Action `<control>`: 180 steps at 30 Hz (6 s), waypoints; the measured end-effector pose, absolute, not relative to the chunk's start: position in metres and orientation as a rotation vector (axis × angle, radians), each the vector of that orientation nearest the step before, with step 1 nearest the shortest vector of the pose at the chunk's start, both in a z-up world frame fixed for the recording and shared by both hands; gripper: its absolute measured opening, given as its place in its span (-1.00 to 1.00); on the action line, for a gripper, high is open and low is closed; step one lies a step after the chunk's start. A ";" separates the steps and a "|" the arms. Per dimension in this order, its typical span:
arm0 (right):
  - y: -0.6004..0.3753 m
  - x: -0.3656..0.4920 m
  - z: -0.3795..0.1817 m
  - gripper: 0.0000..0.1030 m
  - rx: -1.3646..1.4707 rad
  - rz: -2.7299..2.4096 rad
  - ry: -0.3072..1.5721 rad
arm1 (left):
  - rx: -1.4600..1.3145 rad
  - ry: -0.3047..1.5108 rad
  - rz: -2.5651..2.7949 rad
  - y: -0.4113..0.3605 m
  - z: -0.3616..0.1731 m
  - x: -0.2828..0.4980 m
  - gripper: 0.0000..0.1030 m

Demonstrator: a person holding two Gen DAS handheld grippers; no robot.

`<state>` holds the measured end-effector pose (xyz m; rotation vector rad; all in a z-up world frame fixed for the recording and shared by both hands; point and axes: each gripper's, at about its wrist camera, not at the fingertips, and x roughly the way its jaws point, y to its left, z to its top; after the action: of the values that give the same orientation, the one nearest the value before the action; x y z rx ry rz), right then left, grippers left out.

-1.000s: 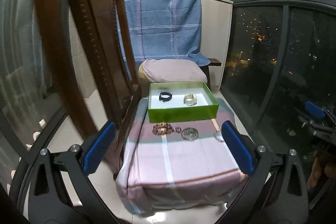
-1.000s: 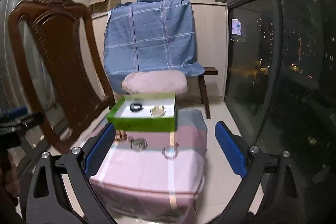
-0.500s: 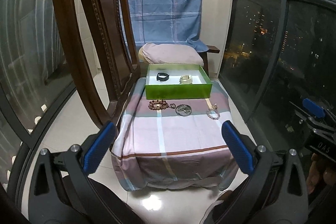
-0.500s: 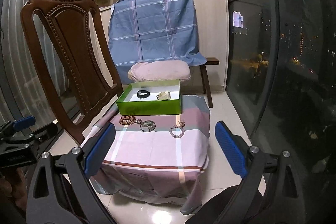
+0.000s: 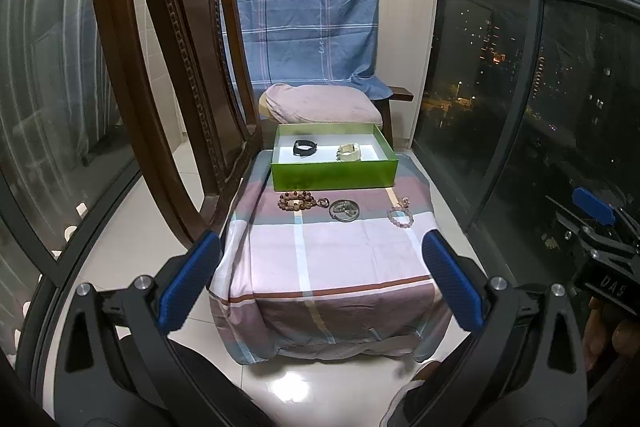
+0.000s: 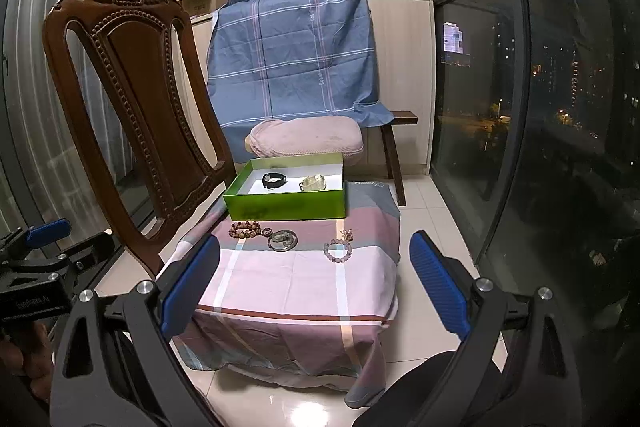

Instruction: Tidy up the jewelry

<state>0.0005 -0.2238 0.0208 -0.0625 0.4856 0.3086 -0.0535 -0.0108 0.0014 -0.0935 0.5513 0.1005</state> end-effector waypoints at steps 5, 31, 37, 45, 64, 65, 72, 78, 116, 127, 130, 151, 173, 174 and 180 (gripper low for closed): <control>-0.224 0.001 0.020 0.81 -0.060 0.310 0.488 | -0.091 0.560 0.095 -0.012 0.000 -0.050 0.94; -0.225 0.011 0.016 0.81 -0.054 0.308 0.511 | -0.091 0.581 0.091 -0.012 -0.008 -0.040 0.94; -0.224 0.016 0.009 0.81 -0.052 0.306 0.525 | -0.093 0.597 0.092 -0.010 -0.013 -0.031 0.94; -0.223 0.038 -0.008 0.81 -0.038 0.309 0.557 | -0.121 0.631 0.116 0.011 -0.026 0.012 0.94; -0.195 0.207 -0.118 -0.02 -0.122 0.278 0.780 | -0.190 0.938 0.153 0.090 -0.162 0.236 -0.04; -0.192 0.216 -0.123 -0.05 -0.123 0.276 0.797 | -0.200 0.948 0.153 0.093 -0.166 0.241 -0.06; -0.186 0.261 -0.158 -0.27 -0.128 0.238 0.884 | -0.230 0.984 0.136 0.101 -0.187 0.274 -0.19; -0.184 0.276 -0.177 -0.40 -0.142 0.231 0.931 | -0.244 1.016 0.134 0.106 -0.202 0.289 -0.29; -0.191 0.278 -0.185 -0.69 -0.117 0.234 0.935 | -0.230 0.709 -0.078 0.075 -0.106 0.227 -0.84; -0.178 0.279 -0.195 -0.85 -0.161 0.246 0.956 | -0.204 0.702 -0.092 0.067 -0.089 0.196 -0.84; -0.180 0.275 -0.188 -0.85 -0.134 0.264 0.949 | -0.209 0.701 -0.087 0.067 -0.082 0.182 -0.84; -0.176 0.129 0.001 -0.85 -0.036 0.444 0.606 | -0.164 0.670 -0.097 0.033 -0.018 0.079 -0.84; -0.176 0.081 0.024 -0.85 -0.051 0.476 0.562 | -0.161 0.668 -0.074 0.026 -0.012 0.046 -0.84; -0.176 0.080 0.024 -0.85 -0.051 0.475 0.561 | -0.160 0.667 -0.073 0.026 -0.012 0.046 -0.84; -0.177 0.081 0.024 -0.85 -0.052 0.475 0.566 | -0.157 0.671 -0.069 0.025 -0.014 0.047 -0.84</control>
<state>0.0809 -0.1775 0.0239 -0.0521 0.5662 0.4754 0.0469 0.0253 -0.0143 -0.1565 0.6708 -0.0691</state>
